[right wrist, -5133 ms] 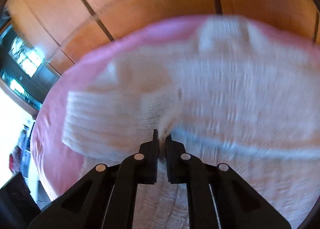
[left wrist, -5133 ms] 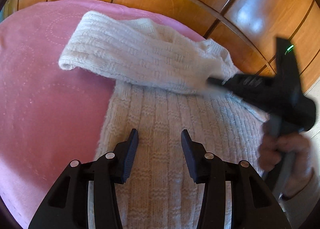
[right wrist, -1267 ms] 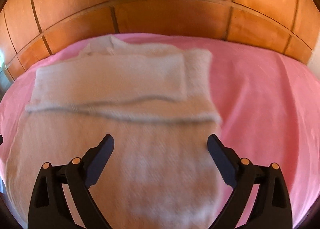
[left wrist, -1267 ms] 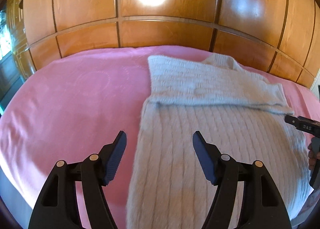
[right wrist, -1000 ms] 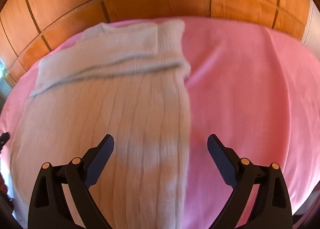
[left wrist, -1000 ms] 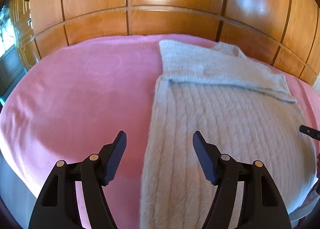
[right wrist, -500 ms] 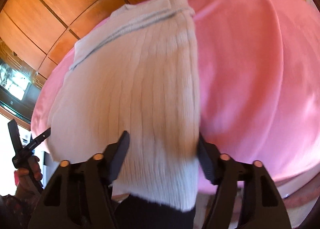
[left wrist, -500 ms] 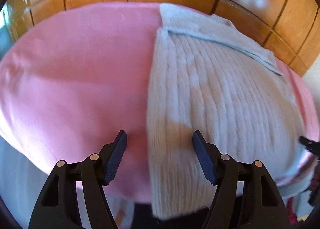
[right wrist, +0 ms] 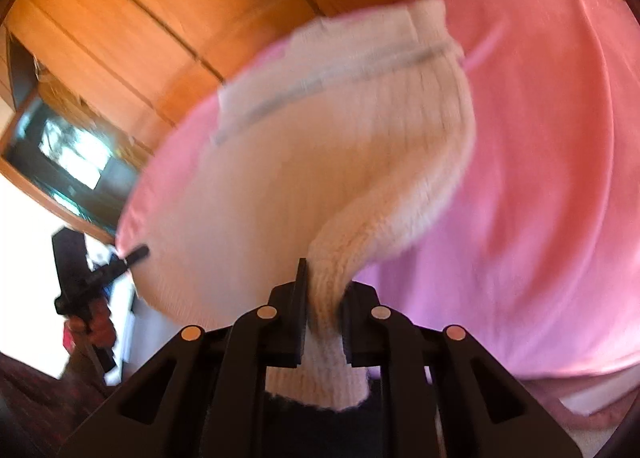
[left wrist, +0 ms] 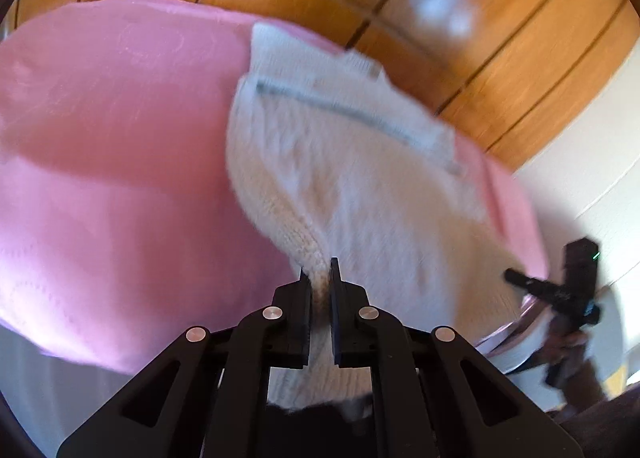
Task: Fold small clothes
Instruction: 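Grasp the sweater hem with both grippers and fold it toward the collar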
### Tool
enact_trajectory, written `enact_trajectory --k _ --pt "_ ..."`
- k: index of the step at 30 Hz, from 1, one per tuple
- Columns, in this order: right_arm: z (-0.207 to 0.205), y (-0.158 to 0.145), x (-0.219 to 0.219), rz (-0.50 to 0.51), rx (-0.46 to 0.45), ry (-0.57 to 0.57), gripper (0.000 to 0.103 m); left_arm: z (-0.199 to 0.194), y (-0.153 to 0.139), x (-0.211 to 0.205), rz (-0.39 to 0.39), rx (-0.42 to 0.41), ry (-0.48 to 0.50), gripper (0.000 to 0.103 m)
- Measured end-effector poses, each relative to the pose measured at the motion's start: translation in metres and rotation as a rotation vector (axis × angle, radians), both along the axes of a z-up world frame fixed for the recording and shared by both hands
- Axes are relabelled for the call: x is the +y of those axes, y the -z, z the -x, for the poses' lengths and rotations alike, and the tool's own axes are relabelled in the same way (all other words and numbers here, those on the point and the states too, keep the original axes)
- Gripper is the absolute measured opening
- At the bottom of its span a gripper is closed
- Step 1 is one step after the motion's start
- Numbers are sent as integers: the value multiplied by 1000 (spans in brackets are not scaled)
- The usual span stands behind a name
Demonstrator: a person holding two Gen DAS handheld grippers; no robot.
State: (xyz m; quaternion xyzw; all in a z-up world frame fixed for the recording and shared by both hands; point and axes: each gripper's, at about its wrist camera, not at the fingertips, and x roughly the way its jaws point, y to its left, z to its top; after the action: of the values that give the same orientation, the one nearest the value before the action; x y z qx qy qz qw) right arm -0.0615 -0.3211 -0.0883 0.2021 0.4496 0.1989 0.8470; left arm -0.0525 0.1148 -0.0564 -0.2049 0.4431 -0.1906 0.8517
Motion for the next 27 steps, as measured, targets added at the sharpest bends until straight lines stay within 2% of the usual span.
enact_trajectory --k 3,5,7,9,14,15,16,17,18,19,22,27 --pt "-30 -12 -8 -58 -45 61 13 -29 -9 5 73 -8 -32 6" --pt "-55 -15 -15 -77 -57 114 13 -50 -12 5 91 -10 -51 6" --pt "-81 -15 -21 -80 -49 156 13 -75 -14 3 74 -23 -65 6" --pt "-101 -13 -33 -77 -28 198 12 -101 -11 2 78 -9 -84 6" --pt "-149 -5 -50 -64 14 292 12 -171 -2 1 29 38 -152 6" --pt "-153 -4 -56 -72 15 306 22 -178 0 4 29 50 -170 11" --pt "-155 -5 -60 -80 12 319 41 -187 2 8 33 65 -191 28" --pt "-153 -6 -66 -92 2 336 74 -190 2 13 36 64 -216 47" --pt "-150 -9 -71 -102 -16 356 79 -190 1 20 32 51 -249 56" --pt "-144 -12 -76 -114 -36 353 79 -188 1 26 26 39 -268 65" --pt "-126 -13 -82 -81 -44 331 82 -173 8 41 4 36 -258 66" --pt "-96 2 -61 65 -30 241 79 -128 37 46 -34 71 -139 66"
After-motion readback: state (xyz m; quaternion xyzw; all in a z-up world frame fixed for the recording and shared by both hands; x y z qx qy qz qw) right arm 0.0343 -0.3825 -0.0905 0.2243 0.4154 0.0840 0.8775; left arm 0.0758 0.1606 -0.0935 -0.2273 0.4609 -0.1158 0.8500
